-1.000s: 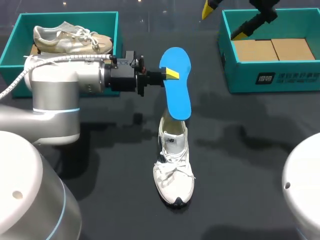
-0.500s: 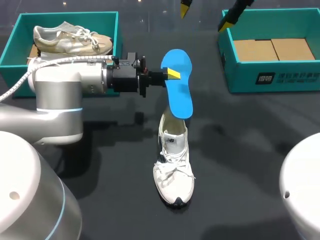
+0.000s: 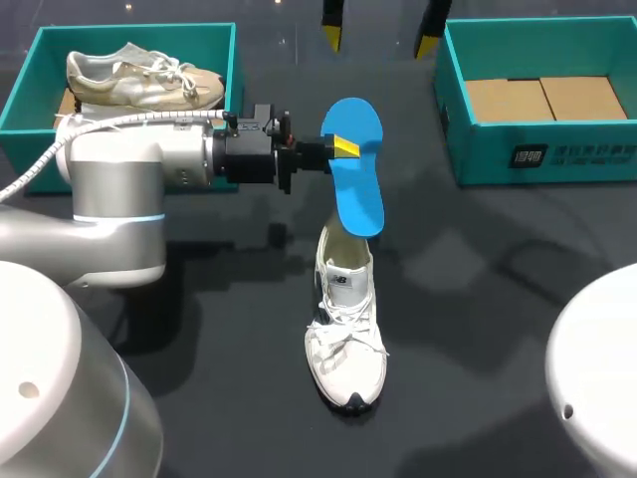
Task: Take the shoe out of the shoebox, open the shoe tongue, remove and reinsert the insole, then place the shoe into the shoebox
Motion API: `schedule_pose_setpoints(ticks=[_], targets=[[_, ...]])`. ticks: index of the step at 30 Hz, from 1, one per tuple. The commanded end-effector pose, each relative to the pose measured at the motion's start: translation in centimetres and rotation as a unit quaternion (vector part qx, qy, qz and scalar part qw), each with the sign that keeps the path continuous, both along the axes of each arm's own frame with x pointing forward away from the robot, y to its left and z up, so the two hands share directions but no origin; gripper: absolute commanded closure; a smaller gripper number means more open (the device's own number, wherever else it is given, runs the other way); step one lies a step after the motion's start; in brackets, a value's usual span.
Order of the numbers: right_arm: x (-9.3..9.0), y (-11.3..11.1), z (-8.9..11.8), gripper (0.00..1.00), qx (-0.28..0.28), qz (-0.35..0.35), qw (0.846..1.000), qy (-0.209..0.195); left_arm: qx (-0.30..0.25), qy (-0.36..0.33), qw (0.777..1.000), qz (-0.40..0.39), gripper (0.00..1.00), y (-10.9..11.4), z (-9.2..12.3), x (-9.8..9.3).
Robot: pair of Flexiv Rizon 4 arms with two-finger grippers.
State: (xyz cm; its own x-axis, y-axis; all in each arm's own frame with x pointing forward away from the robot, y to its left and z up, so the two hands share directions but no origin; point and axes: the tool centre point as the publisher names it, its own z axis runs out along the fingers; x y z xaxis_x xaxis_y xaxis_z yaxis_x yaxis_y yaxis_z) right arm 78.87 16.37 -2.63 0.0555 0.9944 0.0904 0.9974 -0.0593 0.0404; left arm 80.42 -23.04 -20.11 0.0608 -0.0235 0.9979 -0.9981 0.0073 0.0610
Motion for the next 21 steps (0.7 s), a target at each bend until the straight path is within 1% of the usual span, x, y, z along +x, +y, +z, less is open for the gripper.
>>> schedule_pose_setpoints(ticks=[1, 7, 13, 17, 21], targets=[[0.0, 0.8, -0.1, 0.00, -0.074, -0.004, 0.997, 0.002, 0.000, 0.000, 1.000, 0.000, 1.00, 0.0, -0.1, 0.0], [0.0, 1.3, -0.4, 0.00, -0.058, 0.000, 0.998, 0.000, 0.000, 0.000, 1.000, 0.000, 1.00, 0.0, -0.1, 0.0], [-0.1, 1.3, -0.3, 0.00, -0.043, -0.005, 0.999, -0.007, 0.000, 0.000, 1.000, 0.000, 1.00, 0.0, -0.1, 0.0], [-0.1, 0.8, -0.4, 0.00, -0.015, -0.020, 1.000, -0.003, 0.000, 0.000, 1.000, 0.000, 1.00, 0.0, -0.1, 0.0], [0.2, 0.2, -0.6, 0.00, 0.033, -0.024, 0.999, 0.005, 0.000, 0.000, 1.000, 0.000, 1.00, 0.0, -0.1, 0.0]])
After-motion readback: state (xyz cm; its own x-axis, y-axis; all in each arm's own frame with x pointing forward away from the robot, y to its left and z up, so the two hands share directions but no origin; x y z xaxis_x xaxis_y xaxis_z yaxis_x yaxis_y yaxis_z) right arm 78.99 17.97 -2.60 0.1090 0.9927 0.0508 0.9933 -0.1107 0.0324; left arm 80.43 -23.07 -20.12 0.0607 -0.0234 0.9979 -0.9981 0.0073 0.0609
